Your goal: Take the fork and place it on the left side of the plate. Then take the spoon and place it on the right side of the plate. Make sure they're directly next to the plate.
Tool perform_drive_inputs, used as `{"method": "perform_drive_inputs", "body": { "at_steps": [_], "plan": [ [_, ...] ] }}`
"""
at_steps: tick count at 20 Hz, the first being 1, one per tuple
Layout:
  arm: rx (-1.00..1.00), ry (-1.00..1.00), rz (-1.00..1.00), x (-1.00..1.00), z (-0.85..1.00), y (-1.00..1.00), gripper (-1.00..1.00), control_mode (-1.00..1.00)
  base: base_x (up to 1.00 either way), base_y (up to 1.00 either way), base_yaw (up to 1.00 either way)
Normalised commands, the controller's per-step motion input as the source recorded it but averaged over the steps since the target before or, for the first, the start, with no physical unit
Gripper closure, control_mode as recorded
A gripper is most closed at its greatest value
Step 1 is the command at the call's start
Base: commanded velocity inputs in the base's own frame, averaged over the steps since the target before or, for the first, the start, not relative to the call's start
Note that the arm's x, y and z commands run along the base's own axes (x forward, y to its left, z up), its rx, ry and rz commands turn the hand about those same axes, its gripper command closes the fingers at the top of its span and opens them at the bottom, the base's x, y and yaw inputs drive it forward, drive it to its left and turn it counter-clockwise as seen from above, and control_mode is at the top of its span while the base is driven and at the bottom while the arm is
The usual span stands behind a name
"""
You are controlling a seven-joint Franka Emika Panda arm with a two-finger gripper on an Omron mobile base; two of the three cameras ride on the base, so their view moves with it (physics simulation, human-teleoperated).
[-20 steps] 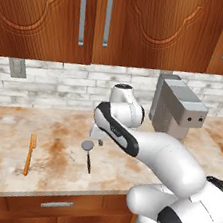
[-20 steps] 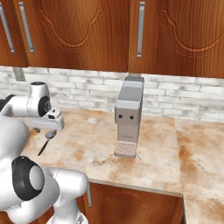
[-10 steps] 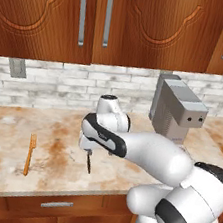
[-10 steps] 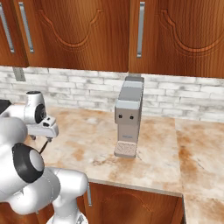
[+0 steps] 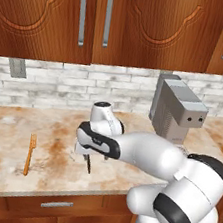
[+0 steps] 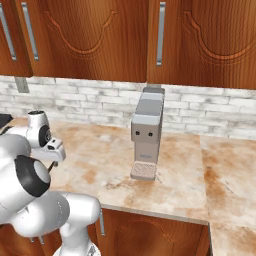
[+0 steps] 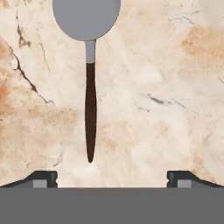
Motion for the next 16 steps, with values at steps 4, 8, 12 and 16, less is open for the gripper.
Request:
{"method": "perform_drive_inputs", "body": {
  "at_steps": [4, 8, 12, 16],
  "plan": [
    [0.0, 0.0, 0.0, 0.21, -0.29, 0.0, -1.0, -1.0, 0.0, 0.0, 0.0],
    [0.0, 0.0, 0.0, 0.3, -0.21, 0.06, -1.0, -1.0, 0.0, 0.0, 0.0],
    [0.0, 0.0, 0.0, 0.2, -0.23, 0.12, -1.0, -1.0, 0.0, 0.0, 0.0],
    [0.0, 0.0, 0.0, 0.22, -0.2, 0.14, -1.0, -1.0, 0.0, 0.0, 0.0]
  ]
}}
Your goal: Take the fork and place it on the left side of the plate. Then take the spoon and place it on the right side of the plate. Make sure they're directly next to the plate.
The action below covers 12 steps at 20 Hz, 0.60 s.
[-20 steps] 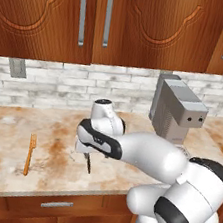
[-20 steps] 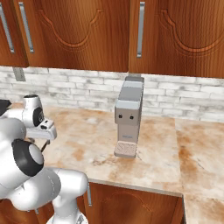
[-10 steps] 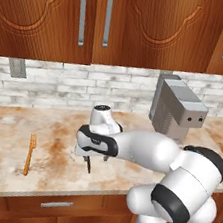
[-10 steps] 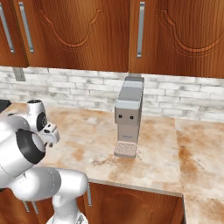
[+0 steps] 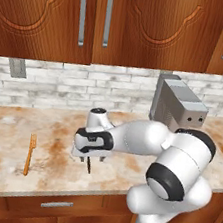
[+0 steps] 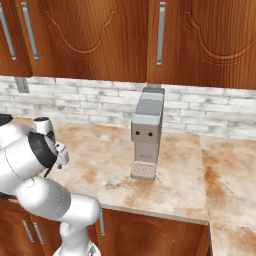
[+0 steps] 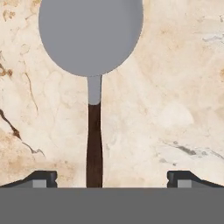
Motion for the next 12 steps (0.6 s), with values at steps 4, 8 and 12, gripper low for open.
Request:
{"method": "perform_drive_inputs", "body": {
  "at_steps": [4, 8, 12],
  "plan": [
    [0.0, -0.04, 0.0, 0.18, -0.2, 0.09, -1.0, -1.0, 0.0, 0.0, 0.0],
    [0.0, -0.05, 0.0, 0.2, -0.23, 0.1, -1.0, -1.0, 0.0, 0.0, 0.0],
    [0.0, -0.03, 0.0, 0.19, -0.26, 0.1, -1.0, -1.0, 0.0, 0.0, 0.0]
  ]
}}
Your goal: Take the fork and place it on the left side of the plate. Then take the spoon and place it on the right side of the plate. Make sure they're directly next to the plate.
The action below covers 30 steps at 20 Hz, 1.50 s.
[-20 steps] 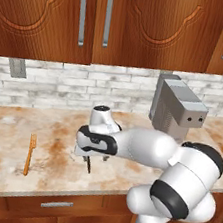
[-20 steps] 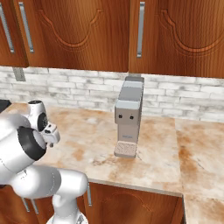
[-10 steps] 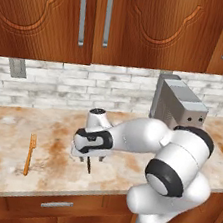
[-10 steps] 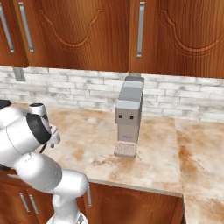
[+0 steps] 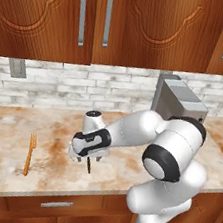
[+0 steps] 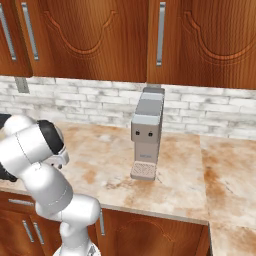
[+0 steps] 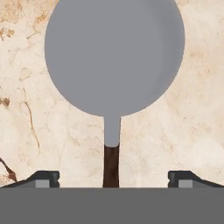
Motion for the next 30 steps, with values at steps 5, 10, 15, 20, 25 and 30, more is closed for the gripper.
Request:
{"method": "perform_drive_inputs", "body": {
  "at_steps": [5, 10, 15, 20, 25, 30],
  "plan": [
    [0.0, 0.0, 0.0, 0.02, -0.2, 0.02, 1.0, -1.0, 0.0, 0.0, 0.0],
    [0.0, -0.06, 0.0, 0.0, -0.13, 0.0, 1.0, -1.0, 0.0, 0.0, 0.0],
    [0.0, -0.17, 0.0, -0.26, 0.01, 0.0, 1.0, -1.0, 0.0, 0.0, 0.0],
    [-0.01, -0.25, 0.0, -0.57, 0.4, -0.06, 1.0, -1.0, 0.0, 0.0, 0.0],
    [0.0, -0.21, -0.02, -0.55, 0.84, -0.26, 1.0, -1.0, 0.0, 0.0, 0.0],
    [0.0, -0.14, -0.02, -0.3, 1.0, -0.41, 1.0, -1.0, 0.0, 0.0, 0.0]
  ]
}}
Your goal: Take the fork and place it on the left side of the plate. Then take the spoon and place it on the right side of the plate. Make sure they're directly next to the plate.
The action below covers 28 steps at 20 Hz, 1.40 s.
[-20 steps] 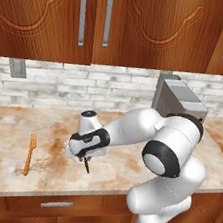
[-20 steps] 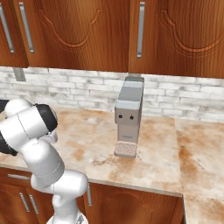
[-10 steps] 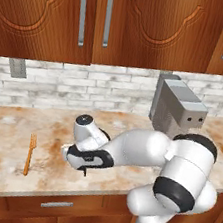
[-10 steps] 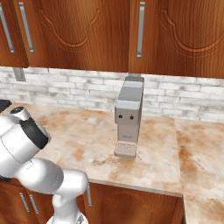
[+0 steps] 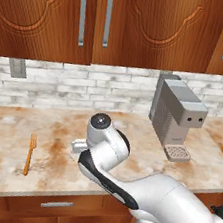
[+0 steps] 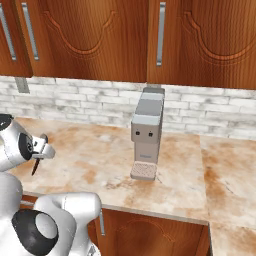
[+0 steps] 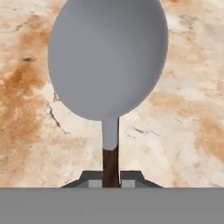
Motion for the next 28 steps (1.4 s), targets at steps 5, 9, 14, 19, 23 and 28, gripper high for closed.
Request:
{"method": "perform_drive_inputs", "body": {
  "at_steps": [5, 9, 14, 19, 23, 28],
  "plan": [
    [0.0, -0.07, -0.01, -0.26, 1.0, -0.44, 1.0, -1.0, 0.0, 0.0, 0.0],
    [0.02, -0.03, 0.0, -0.32, 1.0, -0.48, 1.0, -1.0, 0.0, 0.0, 0.0],
    [0.05, 0.0, -0.05, -0.47, 0.8, -0.49, 1.0, -1.0, 0.0, 0.0, 0.0],
    [0.05, 0.0, -0.07, -0.42, 0.21, -0.48, 1.0, -1.0, 0.0, 0.0, 0.0],
    [0.08, 0.0, -0.05, -0.44, 0.06, -0.62, 1.0, -1.0, 0.0, 0.0, 0.0],
    [0.04, 0.0, -0.04, -0.11, 0.03, -0.28, 1.0, -1.0, 0.0, 0.0, 0.0]
  ]
}}
